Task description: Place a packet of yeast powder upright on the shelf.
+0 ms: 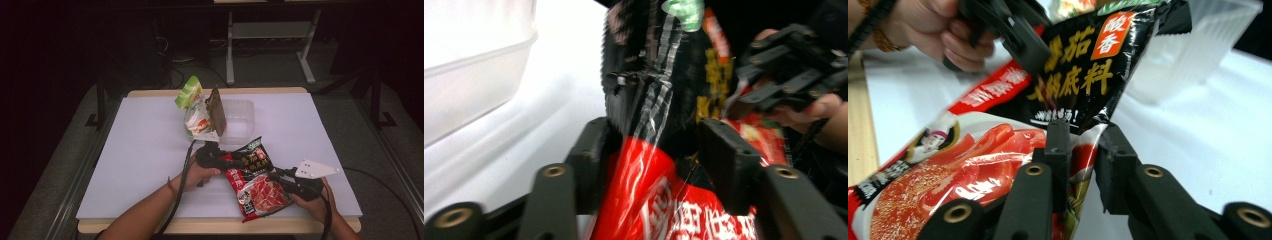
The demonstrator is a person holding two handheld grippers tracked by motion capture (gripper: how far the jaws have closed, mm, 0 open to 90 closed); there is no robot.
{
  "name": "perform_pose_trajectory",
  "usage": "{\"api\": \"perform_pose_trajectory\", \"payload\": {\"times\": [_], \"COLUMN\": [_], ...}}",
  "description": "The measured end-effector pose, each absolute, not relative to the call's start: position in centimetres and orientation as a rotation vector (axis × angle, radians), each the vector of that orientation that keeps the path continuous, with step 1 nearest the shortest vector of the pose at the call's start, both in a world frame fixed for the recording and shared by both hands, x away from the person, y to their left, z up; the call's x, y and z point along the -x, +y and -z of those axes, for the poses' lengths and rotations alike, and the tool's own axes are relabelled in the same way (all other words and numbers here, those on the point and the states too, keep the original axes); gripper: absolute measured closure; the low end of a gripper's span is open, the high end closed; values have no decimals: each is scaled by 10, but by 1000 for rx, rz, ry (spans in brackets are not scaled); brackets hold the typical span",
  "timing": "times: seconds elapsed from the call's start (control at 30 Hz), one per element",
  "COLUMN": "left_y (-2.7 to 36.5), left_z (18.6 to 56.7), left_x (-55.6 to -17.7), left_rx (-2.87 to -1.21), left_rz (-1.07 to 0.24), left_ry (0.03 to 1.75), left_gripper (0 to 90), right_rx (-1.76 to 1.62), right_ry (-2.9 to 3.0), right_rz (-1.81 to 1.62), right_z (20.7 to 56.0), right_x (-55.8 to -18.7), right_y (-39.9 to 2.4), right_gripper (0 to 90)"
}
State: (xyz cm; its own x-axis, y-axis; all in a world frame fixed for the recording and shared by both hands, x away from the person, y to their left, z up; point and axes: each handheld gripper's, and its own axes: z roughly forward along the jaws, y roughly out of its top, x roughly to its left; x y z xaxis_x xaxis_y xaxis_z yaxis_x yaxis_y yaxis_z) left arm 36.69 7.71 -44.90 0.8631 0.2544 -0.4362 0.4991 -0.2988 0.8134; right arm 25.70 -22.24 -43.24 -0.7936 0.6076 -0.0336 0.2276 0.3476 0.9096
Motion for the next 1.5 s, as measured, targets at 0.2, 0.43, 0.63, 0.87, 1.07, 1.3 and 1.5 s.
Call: {"api": "perform_pose_trajectory", "payload": {"times": [0.2,0.43,0.63,0.87,1.07,1.3,1.5], "left_y": [72,71,73,81,85,86,82], "left_z": [452,459,453,440,425,411,414], "left_x": [-366,-370,-368,-362,-354,-344,-343], "left_rx": [-1940,-1961,-1976,-1953,-1933,-1917,-1920], "left_rz": [268,311,314,234,161,114,109], "left_ry": [567,612,543,460,397,363,392], "left_gripper": [280,186,261,496,647,732,678], "right_rx": [-660,-630,-629,-655,-698,-708,-722], "right_ry": [2226,2219,2211,2191,2175,2162,2146], "right_rz": [-1414,-1418,-1435,-1452,-1469,-1447,-1467], "right_z": [428,426,426,426,427,424,423], "right_x": [-251,-248,-248,-250,-254,-256,-257], "right_y": [-218,-218,-219,-223,-226,-227,-226], "right_gripper": [797,799,798,789,745,771,793]}}
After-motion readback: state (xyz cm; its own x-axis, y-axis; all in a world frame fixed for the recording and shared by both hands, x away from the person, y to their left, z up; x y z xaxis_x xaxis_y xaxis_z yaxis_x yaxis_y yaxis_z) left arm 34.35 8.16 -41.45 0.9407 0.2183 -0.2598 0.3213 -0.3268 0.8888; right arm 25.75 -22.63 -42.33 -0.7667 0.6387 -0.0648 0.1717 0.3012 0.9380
